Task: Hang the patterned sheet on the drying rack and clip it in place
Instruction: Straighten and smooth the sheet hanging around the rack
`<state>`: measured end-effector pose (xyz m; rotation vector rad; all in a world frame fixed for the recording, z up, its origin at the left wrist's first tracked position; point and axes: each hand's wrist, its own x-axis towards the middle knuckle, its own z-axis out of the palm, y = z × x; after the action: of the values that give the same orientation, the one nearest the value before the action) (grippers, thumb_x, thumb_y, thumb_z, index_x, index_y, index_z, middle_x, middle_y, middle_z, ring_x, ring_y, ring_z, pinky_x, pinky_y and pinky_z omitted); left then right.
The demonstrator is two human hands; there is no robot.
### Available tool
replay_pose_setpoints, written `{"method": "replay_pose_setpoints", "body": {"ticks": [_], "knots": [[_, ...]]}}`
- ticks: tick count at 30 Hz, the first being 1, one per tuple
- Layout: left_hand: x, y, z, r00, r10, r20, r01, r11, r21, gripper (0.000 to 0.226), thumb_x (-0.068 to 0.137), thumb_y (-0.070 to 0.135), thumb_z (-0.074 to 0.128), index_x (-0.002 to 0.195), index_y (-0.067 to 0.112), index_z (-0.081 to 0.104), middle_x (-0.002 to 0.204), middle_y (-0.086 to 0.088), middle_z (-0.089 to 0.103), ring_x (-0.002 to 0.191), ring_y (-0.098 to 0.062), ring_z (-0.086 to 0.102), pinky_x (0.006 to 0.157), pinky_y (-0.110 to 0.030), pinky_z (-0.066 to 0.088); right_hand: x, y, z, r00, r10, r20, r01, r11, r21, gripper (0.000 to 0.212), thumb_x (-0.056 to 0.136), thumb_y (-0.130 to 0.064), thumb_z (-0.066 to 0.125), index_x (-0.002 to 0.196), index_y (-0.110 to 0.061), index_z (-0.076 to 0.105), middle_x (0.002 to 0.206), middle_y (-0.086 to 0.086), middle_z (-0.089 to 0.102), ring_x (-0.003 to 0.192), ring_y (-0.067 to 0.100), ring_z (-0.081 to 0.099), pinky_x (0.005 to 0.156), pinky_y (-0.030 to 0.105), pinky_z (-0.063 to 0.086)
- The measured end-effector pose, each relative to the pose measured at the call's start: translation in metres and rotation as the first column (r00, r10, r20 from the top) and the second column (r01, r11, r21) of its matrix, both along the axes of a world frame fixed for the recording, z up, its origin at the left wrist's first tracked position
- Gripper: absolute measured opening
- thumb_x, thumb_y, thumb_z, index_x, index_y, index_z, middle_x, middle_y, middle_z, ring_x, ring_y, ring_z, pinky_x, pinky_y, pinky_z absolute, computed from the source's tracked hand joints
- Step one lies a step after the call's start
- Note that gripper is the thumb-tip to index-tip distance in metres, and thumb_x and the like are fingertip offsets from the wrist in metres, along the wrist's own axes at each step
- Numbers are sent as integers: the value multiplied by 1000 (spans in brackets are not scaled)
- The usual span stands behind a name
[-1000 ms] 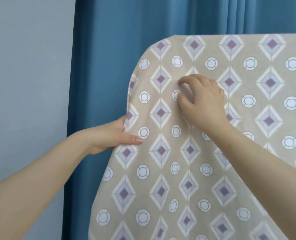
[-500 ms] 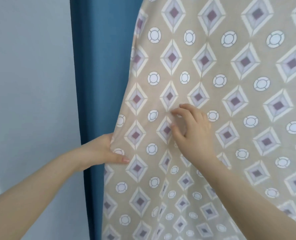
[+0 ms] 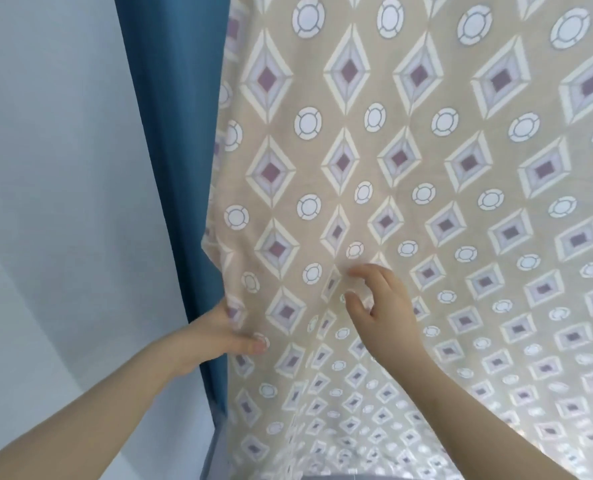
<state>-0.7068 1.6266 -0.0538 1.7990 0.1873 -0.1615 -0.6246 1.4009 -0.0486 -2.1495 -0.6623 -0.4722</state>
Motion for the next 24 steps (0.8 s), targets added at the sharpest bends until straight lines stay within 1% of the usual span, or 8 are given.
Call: {"method": "replay_pose_setpoints", "body": {"ticks": [3,7,10,13,15,18,22,24], "knots": [[-2,2,-35,999,14,-41,-11,998,65,54,68,10,81,115,24,58,101,9,70,94,-5,65,86,-23,51,-19,1,-32,990,-1,-140,-7,998,-58,31,89,-12,55,119,-20,58,116,-15,50,113,11,47,96,26,36],[-4,24,-57,942,315,113,-308,949,-71,18,76,9,74,88,22,67,82,8,73,84,-12,68,60,-14,52,-38,4,-66,954,-18,-300,-15,994,-106,33,90,-13,53,122,-23,55,111,-20,44,111,11,48,92,23,36],[-6,34,-74,944,323,64,-304,929,-210,36,70,15,80,101,22,64,90,4,74,96,-22,67,74,-25,54,-46,9,-83,916,-40,-400,-1,995,-103,35,91,-14,52,124,-26,53,115,-17,48,105,9,49,85,19,35],[-13,31,-86,994,39,-100,-57,980,-189,81,40,31,93,113,22,58,99,3,73,94,-15,68,84,-27,53,-52,12,-95,875,-53,-481,18,997,-77,35,91,-16,50,124,-27,53,116,-14,49,101,8,50,85,20,37],[-16,35,-91,986,-24,-168,6,994,-109,62,56,25,88,112,19,62,101,2,72,94,-13,67,88,-27,52,-57,15,-103,849,-64,-524,27,997,-79,33,92,-16,50,122,-27,53,116,-14,50,98,8,50,82,21,38],[-17,44,-96,979,119,-168,-125,992,-26,50,69,23,81,115,15,63,106,-2,70,97,-16,65,81,-25,51,-64,16,-115,815,-83,-573,31,994,-101,33,92,-17,49,124,-26,52,116,-13,50,96,9,51,80,22,40],[-24,53,-102,988,56,-146,-107,923,-369,84,35,36,91,111,12,64,104,-9,71,93,-22,69,72,-28,55,-69,19,-126,776,-109,-621,42,992,-122,31,94,-22,49,124,-22,52,118,-9,51,97,11,53,84,24,41],[-28,50,-102,981,-75,-181,8,939,-345,81,39,33,92,112,18,61,105,-4,72,96,-19,68,73,-24,55,-71,24,-128,767,-109,-632,41,992,-122,30,94,-23,49,123,-22,52,118,-8,52,97,12,53,86,25,41]]}}
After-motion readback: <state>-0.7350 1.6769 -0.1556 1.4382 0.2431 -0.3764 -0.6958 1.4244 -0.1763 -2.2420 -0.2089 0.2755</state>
